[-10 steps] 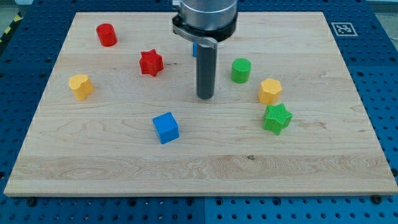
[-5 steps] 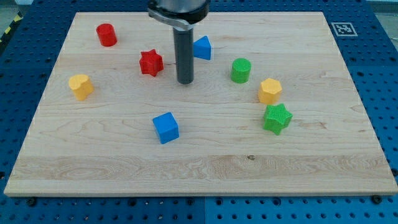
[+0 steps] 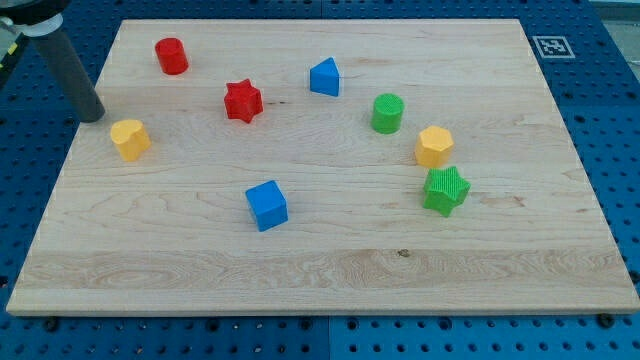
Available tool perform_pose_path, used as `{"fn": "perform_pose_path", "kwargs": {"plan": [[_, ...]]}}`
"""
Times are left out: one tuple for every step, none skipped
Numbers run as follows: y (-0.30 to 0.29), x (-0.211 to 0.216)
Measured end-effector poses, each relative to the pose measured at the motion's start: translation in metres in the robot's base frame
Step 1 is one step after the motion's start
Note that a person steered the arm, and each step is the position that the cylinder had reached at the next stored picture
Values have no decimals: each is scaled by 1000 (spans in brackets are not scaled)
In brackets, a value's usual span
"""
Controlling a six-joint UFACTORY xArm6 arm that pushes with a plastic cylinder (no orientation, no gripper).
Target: Point your arm to the yellow heart
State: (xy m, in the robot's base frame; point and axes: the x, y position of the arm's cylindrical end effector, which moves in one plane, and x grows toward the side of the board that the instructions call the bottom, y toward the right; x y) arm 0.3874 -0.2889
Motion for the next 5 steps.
{"fn": "perform_pose_path", "kwargs": {"plan": [[0,20],[0,25],[6,40],[31,56],[41,56]]}}
